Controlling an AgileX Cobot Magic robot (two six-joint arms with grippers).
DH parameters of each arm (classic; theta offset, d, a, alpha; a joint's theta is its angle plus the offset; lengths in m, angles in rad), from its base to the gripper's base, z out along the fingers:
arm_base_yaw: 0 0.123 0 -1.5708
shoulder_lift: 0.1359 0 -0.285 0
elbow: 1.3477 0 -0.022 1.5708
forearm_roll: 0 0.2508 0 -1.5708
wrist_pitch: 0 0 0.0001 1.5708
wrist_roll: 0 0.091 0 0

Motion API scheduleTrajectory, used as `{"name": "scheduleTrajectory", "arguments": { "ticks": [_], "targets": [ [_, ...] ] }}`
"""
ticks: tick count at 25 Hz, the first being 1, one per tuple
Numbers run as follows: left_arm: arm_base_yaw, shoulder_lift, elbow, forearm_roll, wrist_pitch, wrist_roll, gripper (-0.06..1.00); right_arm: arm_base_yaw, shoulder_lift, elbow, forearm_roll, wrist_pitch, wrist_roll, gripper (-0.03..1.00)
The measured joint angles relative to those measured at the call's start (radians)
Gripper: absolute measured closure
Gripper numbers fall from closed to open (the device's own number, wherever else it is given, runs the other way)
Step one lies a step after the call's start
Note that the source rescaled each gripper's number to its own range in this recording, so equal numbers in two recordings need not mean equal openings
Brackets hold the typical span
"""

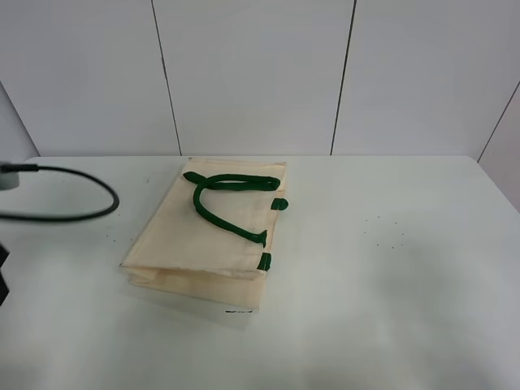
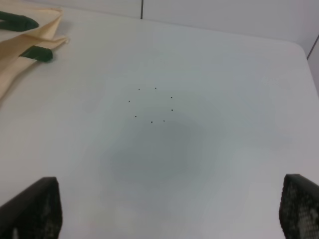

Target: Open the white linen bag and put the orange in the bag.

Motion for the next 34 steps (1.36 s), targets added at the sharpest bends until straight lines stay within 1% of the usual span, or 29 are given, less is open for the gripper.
{"name": "scheduleTrajectory", "arguments": {
  "ticks": [4, 6, 9, 11, 14, 17, 22, 34],
  "targets": [
    [0.000, -0.259, 0.153, -0.002, -0.075, 0.005, 0.09, 0.000, 0.000, 0.000, 0.000, 0.000, 0.000, -0.03],
    [0.000, -0.382, 0.193, -0.018, -0.111, 0.015, 0.09, 0.000, 0.000, 0.000, 0.000, 0.000, 0.000, -0.03],
    [0.000, -0.562, 0.246, -0.056, -0.124, 0.055, 0.09, 0.000, 0.000, 0.000, 0.000, 0.000, 0.000, -0.03],
    [0.000, -0.669, 0.264, -0.073, -0.119, 0.075, 0.09, 0.000, 0.000, 0.000, 0.000, 0.000, 0.000, -0.03],
    [0.000, -0.818, 0.268, -0.076, -0.120, 0.088, 0.09, 0.000, 0.000, 0.000, 0.000, 0.000, 0.000, -0.03],
    [0.000, -0.921, 0.268, -0.079, -0.120, 0.090, 0.09, 0.000, 0.000, 0.000, 0.000, 0.000, 0.000, -0.03],
    [0.000, -1.014, 0.268, -0.080, -0.118, 0.090, 0.09, 0.000, 0.000, 0.000, 0.000, 0.000, 0.000, -0.03],
    [0.000, -1.020, 0.268, -0.076, -0.118, 0.090, 0.09, 0.000, 0.000, 0.000, 0.000, 0.000, 0.000, -0.03]
  ]
}}
